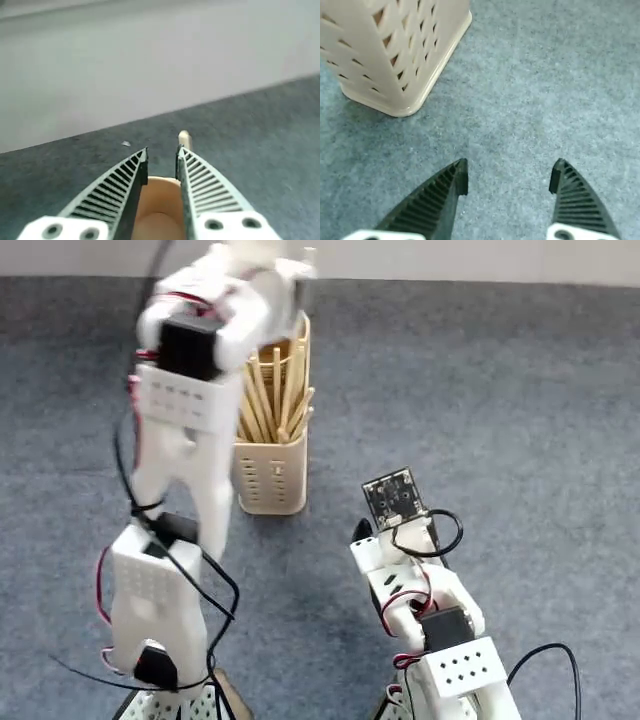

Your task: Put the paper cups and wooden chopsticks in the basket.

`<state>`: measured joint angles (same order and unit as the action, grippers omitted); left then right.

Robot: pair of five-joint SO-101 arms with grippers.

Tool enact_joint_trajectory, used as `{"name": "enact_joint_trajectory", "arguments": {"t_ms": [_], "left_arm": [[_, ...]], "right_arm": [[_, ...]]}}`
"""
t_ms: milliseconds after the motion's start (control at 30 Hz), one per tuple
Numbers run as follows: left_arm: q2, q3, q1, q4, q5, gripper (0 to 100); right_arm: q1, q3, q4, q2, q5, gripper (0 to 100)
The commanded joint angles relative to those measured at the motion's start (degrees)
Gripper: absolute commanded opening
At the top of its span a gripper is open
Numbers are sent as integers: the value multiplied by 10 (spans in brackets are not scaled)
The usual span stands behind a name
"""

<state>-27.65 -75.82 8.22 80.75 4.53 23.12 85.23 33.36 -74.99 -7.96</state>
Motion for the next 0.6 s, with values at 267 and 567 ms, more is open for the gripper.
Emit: {"name": "enact_joint_trajectory", "arguments": {"t_ms": [267, 567], "left_arm": [[-23, 10, -46, -10, 2, 127], [-43, -6, 51, 43, 1, 130]], "right_arm": [[-7, -3, -10, -6, -4, 266], [-7, -2, -11, -5, -4, 266]]}}
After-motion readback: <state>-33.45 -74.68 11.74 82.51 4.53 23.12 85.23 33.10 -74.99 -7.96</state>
